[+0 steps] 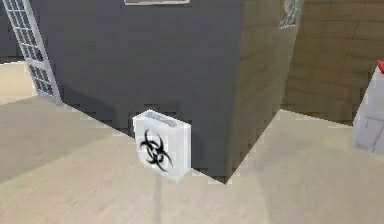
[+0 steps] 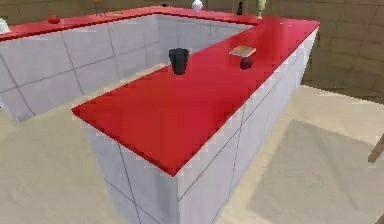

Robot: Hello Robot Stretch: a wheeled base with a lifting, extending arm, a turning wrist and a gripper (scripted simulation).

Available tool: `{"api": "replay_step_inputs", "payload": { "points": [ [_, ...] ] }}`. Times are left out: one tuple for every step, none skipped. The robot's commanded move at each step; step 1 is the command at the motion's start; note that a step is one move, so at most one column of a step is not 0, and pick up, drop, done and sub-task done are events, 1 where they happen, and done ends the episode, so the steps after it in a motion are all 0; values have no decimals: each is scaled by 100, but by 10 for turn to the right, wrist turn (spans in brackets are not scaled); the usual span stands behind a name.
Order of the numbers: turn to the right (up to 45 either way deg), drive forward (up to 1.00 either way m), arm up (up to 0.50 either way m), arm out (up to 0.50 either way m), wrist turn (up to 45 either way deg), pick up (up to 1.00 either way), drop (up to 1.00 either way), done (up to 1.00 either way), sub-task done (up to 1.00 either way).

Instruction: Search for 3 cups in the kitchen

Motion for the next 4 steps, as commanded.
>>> {"api": "replay_step_inputs", "payload": {
  "points": [
    [330,0,0,0,0,0,0,0,0],
    [0,95,0,0,0,0,0,0,0],
    [450,0,0,0,0,0,0,0,0],
    [60,0,0,0,0,0,0,0,0]
  ]
}}
